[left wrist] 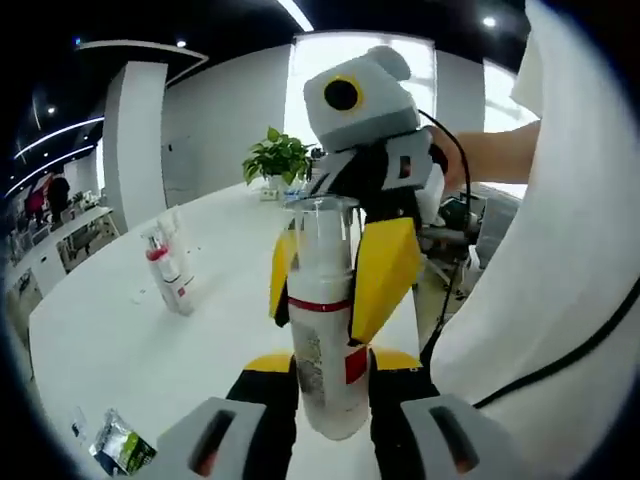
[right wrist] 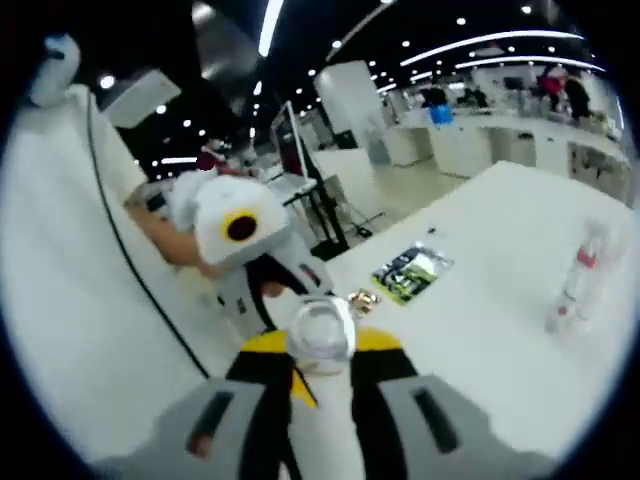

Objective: Arrange the skincare products in the storage area until every visible bottle or jar stands upright without overlapping.

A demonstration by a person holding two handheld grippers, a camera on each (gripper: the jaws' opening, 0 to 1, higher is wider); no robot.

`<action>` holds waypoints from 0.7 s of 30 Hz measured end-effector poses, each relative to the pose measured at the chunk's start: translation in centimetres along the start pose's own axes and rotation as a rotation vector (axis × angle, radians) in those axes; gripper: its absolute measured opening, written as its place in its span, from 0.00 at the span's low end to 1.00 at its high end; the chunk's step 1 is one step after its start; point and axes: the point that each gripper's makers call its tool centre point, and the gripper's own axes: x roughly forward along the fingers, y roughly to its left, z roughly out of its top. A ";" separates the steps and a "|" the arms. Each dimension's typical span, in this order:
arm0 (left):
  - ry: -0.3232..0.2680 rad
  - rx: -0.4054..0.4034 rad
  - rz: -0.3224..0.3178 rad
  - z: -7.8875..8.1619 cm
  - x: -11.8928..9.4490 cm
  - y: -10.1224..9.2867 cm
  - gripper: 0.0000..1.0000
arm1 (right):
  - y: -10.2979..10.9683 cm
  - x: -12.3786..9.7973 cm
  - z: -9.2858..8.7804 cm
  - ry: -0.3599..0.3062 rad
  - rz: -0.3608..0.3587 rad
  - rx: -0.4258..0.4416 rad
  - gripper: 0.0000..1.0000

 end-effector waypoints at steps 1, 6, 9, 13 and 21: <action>0.005 -0.003 -0.014 -0.2 0.0 -0.3 0.26 | 0.1 0.1 -0.2 0.018 0.008 -0.013 0.20; 0.001 -0.020 -0.056 -0.3 -0.3 -0.9 0.25 | 0.7 0.2 -0.4 0.048 0.047 -0.048 0.20; -0.001 -0.046 -0.091 -0.4 -0.5 -1.4 0.24 | 1.2 0.1 -0.5 0.056 0.073 -0.059 0.20; -0.005 -0.031 -0.075 -0.2 -0.6 -1.3 0.24 | 1.1 0.0 -0.3 0.042 0.069 -0.067 0.20; -0.050 -0.039 -0.011 0.7 -0.8 -0.2 0.23 | 0.2 -0.4 0.7 -0.024 0.007 -0.002 0.20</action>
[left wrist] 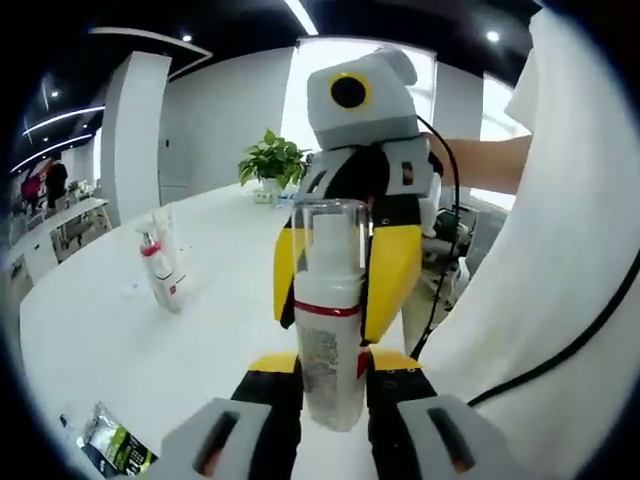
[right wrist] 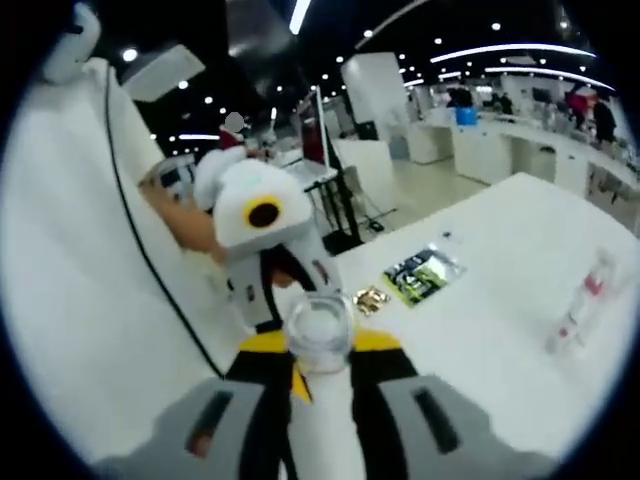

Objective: Arrange the skincare products in the storage area until every visible bottle or jar stands upright without overlapping.

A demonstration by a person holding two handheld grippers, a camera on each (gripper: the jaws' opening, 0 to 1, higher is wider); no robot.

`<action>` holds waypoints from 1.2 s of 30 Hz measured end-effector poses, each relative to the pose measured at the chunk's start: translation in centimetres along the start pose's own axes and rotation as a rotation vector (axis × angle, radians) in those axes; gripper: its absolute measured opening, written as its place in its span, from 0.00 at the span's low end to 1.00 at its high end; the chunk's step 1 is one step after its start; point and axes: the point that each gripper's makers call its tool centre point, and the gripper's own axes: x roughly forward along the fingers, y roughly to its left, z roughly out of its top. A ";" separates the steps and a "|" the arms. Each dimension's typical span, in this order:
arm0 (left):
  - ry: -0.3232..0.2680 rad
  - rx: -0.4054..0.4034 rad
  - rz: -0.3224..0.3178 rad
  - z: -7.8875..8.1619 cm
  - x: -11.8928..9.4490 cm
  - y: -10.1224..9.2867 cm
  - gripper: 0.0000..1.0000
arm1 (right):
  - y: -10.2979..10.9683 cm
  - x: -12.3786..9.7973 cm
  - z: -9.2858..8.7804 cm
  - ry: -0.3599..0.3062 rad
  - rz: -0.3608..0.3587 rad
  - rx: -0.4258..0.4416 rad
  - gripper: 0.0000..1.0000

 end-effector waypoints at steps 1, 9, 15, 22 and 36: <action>-0.005 -0.006 0.002 0.1 -0.1 0.1 0.23 | -0.1 -0.1 0.1 -0.007 -0.005 0.004 0.20; -0.067 -0.063 0.035 1.1 -0.7 0.8 0.22 | -0.8 -0.6 1.3 -0.083 -0.051 0.040 0.21; -0.067 -0.117 0.174 0.7 -1.2 2.9 0.22 | -1.8 -0.9 2.3 -0.159 -0.122 0.092 0.24; -0.055 -0.134 0.271 0.6 -0.9 3.8 0.22 | -3.5 -1.0 2.6 -0.264 -0.259 0.228 0.26; -0.027 -0.101 0.386 1.2 -0.8 5.0 0.22 | -4.2 0.1 1.4 -0.252 -0.344 0.362 0.24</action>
